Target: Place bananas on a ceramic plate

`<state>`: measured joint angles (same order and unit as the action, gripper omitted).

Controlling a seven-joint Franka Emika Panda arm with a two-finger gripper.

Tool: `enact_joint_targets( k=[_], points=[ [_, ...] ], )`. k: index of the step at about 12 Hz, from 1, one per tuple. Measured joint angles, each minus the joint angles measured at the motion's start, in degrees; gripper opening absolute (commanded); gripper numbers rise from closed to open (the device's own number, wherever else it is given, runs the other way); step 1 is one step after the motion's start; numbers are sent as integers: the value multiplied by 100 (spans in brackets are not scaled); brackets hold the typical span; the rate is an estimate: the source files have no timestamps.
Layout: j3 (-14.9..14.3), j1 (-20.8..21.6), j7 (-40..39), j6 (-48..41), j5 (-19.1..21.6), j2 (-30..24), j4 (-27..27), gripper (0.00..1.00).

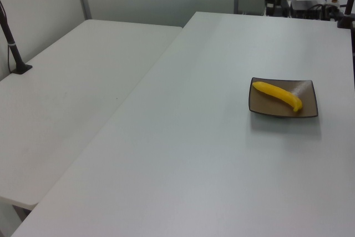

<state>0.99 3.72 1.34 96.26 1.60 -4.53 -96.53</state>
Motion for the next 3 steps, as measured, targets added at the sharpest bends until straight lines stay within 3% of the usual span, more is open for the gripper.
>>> enact_joint_targets(
  k=[3],
  points=[
    [-36,-37,-289,403,9,76,0,100]
  ],
)
